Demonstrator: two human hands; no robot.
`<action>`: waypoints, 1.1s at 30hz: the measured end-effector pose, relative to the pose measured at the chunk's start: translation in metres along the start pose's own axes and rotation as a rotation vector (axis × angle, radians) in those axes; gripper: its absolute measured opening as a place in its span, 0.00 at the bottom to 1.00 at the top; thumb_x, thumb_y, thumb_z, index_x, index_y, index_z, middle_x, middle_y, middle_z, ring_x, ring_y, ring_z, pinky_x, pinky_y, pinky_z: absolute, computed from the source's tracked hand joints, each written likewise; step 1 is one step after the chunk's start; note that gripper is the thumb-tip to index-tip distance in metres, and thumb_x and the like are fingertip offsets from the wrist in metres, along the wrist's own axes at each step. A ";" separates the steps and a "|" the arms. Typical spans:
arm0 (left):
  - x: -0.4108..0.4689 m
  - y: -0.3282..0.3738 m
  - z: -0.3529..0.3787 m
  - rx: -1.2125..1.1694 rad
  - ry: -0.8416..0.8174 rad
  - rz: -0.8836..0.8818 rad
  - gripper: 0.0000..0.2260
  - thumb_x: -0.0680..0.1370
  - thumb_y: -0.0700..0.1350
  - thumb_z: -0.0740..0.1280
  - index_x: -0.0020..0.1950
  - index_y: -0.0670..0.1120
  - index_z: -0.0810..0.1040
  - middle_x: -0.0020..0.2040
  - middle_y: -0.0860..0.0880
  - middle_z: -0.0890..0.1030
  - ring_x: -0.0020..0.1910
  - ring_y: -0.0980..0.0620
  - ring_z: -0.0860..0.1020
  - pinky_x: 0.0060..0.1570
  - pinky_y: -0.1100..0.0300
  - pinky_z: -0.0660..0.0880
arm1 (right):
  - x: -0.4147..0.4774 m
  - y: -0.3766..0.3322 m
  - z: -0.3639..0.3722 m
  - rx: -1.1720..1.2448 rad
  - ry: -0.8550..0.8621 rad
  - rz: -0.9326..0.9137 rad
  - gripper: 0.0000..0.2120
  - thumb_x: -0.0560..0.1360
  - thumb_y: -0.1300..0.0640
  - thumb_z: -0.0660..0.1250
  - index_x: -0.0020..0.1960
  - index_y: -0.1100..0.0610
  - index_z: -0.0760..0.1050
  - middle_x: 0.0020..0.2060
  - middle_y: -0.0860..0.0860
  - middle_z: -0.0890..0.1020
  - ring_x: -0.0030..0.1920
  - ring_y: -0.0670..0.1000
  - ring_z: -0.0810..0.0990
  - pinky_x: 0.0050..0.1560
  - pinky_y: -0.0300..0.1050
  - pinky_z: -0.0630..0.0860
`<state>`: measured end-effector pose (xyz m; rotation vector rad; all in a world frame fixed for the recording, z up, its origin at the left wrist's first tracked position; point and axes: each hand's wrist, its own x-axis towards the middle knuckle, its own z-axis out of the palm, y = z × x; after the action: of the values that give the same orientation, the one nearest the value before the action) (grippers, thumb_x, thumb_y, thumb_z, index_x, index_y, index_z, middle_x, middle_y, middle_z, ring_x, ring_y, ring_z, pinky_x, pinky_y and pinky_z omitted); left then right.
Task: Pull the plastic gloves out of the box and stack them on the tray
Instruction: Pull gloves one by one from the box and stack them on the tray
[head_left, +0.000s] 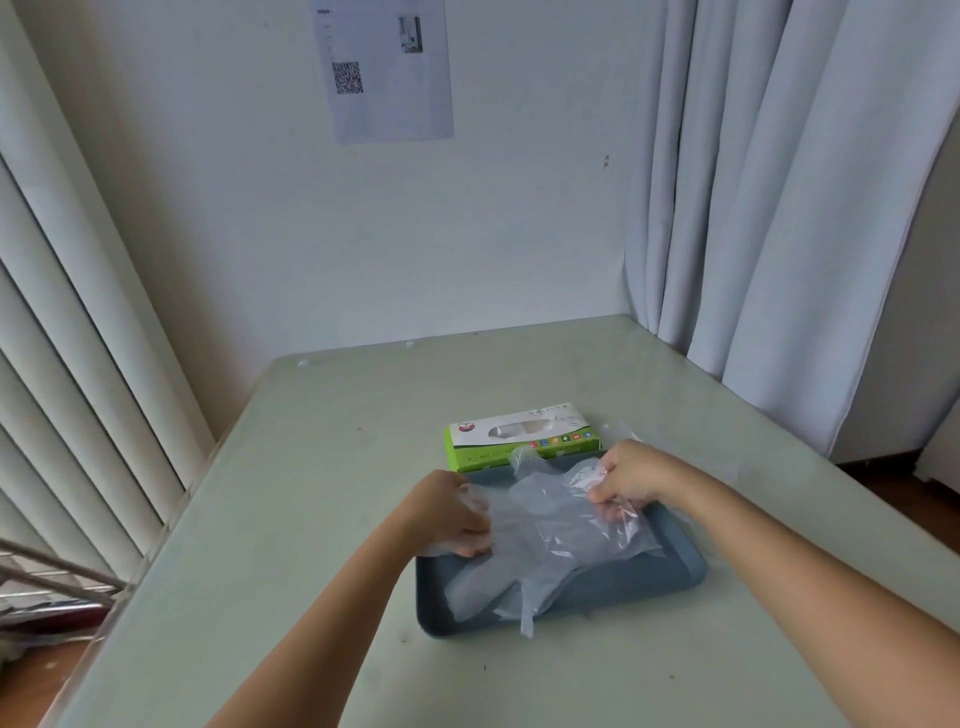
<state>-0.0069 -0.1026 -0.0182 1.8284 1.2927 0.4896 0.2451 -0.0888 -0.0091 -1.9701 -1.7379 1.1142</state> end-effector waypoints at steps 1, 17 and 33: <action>-0.003 0.006 -0.001 -0.104 -0.068 -0.164 0.15 0.73 0.55 0.59 0.36 0.45 0.75 0.35 0.53 0.74 0.36 0.54 0.76 0.40 0.65 0.75 | 0.001 0.001 0.002 -0.026 0.007 -0.018 0.08 0.74 0.66 0.68 0.37 0.61 0.74 0.29 0.55 0.81 0.26 0.50 0.77 0.34 0.42 0.74; -0.011 0.005 0.009 0.316 0.294 -0.086 0.17 0.73 0.41 0.71 0.59 0.48 0.71 0.57 0.46 0.77 0.51 0.46 0.78 0.50 0.55 0.77 | -0.003 0.022 -0.006 -0.067 0.122 -0.162 0.11 0.75 0.66 0.67 0.37 0.55 0.75 0.31 0.51 0.81 0.28 0.48 0.80 0.28 0.34 0.71; -0.041 0.050 0.062 0.576 0.037 0.095 0.31 0.71 0.64 0.69 0.69 0.52 0.66 0.65 0.52 0.74 0.59 0.50 0.75 0.58 0.55 0.73 | 0.001 0.019 0.003 -0.099 0.176 -0.005 0.08 0.75 0.63 0.63 0.38 0.58 0.72 0.38 0.58 0.80 0.38 0.53 0.75 0.36 0.41 0.69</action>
<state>0.0497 -0.1716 -0.0087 2.3685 1.4798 0.2068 0.2563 -0.0932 -0.0240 -2.0517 -1.7341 0.8385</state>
